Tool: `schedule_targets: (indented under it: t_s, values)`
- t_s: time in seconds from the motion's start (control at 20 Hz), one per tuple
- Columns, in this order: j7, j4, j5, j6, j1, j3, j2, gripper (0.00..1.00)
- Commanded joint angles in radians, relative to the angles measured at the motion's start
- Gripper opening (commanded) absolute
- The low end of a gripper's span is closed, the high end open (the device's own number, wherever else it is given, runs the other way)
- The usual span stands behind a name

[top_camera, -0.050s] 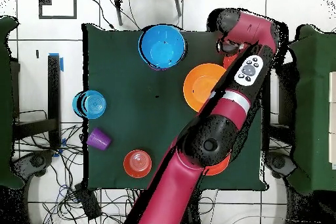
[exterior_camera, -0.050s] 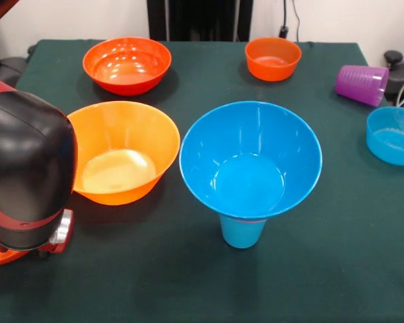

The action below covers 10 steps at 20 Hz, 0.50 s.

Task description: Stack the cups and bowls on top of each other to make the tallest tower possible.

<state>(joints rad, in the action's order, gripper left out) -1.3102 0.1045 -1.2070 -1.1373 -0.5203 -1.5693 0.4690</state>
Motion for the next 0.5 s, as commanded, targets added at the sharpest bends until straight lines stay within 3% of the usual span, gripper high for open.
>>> schedule_targets:
  t_s: [0.05, 0.3, 0.5]
  values:
    - [0.019, -0.05, -0.004, -0.008, 0.034, -0.034, 0.028, 1.0]
    - [-0.005, -0.007, 0.064, -0.01, 0.073, 0.046, 0.022, 1.0]
    - [-0.027, -0.008, 0.058, -0.023, 0.076, 0.025, 0.019, 1.0]
